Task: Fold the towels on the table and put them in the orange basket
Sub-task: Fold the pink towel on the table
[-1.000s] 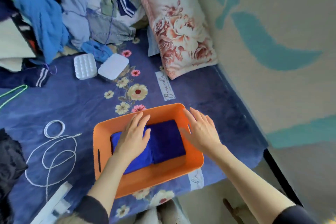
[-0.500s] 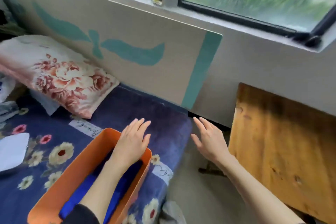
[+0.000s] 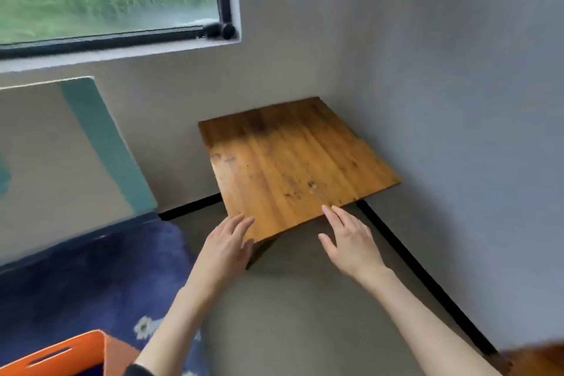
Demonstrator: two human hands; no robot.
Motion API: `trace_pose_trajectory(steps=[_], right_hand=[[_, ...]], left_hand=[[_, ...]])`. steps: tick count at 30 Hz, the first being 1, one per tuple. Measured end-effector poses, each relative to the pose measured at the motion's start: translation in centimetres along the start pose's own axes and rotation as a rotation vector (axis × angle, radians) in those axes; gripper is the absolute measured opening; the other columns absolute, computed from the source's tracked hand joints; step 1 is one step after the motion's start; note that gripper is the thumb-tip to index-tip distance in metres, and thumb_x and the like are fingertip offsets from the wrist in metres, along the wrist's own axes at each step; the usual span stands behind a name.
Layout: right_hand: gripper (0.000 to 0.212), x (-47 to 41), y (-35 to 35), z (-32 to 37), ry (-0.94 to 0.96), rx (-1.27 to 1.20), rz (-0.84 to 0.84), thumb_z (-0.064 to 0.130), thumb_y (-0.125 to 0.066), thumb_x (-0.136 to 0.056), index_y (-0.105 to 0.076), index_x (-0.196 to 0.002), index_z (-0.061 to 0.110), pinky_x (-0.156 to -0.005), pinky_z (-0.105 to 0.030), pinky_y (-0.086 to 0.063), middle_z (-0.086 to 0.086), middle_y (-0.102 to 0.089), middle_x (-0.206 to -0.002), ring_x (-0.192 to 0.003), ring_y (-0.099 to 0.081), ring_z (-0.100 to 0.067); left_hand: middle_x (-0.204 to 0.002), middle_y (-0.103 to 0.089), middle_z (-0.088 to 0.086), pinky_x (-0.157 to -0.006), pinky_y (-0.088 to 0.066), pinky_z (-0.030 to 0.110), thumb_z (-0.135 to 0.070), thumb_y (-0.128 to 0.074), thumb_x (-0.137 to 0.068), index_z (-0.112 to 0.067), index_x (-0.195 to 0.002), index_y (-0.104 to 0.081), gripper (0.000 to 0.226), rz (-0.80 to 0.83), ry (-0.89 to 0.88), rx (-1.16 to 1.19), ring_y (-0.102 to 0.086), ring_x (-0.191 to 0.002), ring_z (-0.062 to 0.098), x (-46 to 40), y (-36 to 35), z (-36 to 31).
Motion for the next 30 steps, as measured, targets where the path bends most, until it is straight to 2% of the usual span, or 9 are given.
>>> trace_pose_trajectory(steps=[5,10,15,19,25,30], right_hand=[[0.058,8.6,2.3,-9.8,-0.235,-0.028,-0.08,0.038,-0.039,-0.097,-0.017,-0.149,0.024,-0.115,-0.031,-0.017,0.0,-0.022,-0.155,-0.142,-0.019,-0.014],[0.056,19.4,4.1,-18.5,-0.456,-0.036,-0.146,0.037,-0.038,-0.098,-0.019,-0.148,0.022,-0.111,-0.031,-0.021,0.001,-0.024,-0.154,-0.14,-0.023,-0.016],[0.055,31.0,5.5,-25.4,-0.668,-0.045,-0.223,0.037,-0.039,-0.098,-0.022,-0.147,0.022,-0.111,-0.032,-0.025,0.001,-0.029,-0.151,-0.138,-0.027,-0.017],[0.056,39.6,6.6,-29.4,-0.875,-0.059,-0.309,0.038,-0.041,-0.097,-0.021,-0.148,0.024,-0.113,-0.033,-0.023,0.001,-0.028,-0.153,-0.14,-0.025,-0.016],[0.056,50.8,7.4,-34.0,-1.153,-0.062,-0.402,0.039,-0.039,-0.097,-0.021,-0.148,0.022,-0.113,-0.035,-0.029,0.001,-0.031,-0.151,-0.137,-0.031,-0.016],[0.055,58.8,7.2,-38.5,-1.331,-0.066,-0.423,0.038,-0.038,-0.098,-0.022,-0.148,0.02,-0.112,-0.035,-0.028,0.0,-0.032,-0.151,-0.139,-0.028,-0.015]], left_hand=[[-0.141,-0.044,0.004,-0.107,-0.034,0.035,-0.023,-0.049,-0.095,-0.014,-0.137,-0.045,0.043,0.132,-0.205,0.027,-0.037,-0.134,0.022,-2.0,-5.5,-10.0],[-0.146,-0.039,0.003,-0.11,-0.024,0.03,-0.023,-0.046,-0.096,-0.017,-0.14,-0.04,0.044,0.245,-0.419,0.074,-0.029,-0.139,0.019,-1.1,-10.5,-22.5],[-0.138,-0.048,0.009,-0.104,-0.034,0.033,-0.01,-0.052,-0.091,-0.01,-0.131,-0.051,0.04,0.319,-0.628,0.195,-0.04,-0.132,0.024,1.6,-14.7,-35.3],[-0.142,-0.042,0.001,-0.109,-0.026,0.027,-0.019,-0.046,-0.096,-0.015,-0.137,-0.044,0.042,0.434,-0.808,0.238,-0.031,-0.137,0.017,4.0,-18.2,-44.6],[-0.143,-0.043,-0.001,-0.107,-0.034,0.033,-0.027,-0.044,-0.097,-0.02,-0.138,-0.042,0.041,0.566,-1.062,0.244,-0.039,-0.132,0.017,7.9,-22.7,-57.3],[-0.142,-0.043,-0.001,-0.109,-0.034,0.034,-0.028,-0.044,-0.098,-0.021,-0.137,-0.041,0.04,0.662,-1.253,0.236,-0.038,-0.133,0.018,11.5,-27.4,-67.2]])
Point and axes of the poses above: each hand's wrist, its own x-axis away from the middle knuckle, its own y-axis out of the back of the hand, z = x × y, the point moved 1 cm from there along -x, towards the middle knuckle
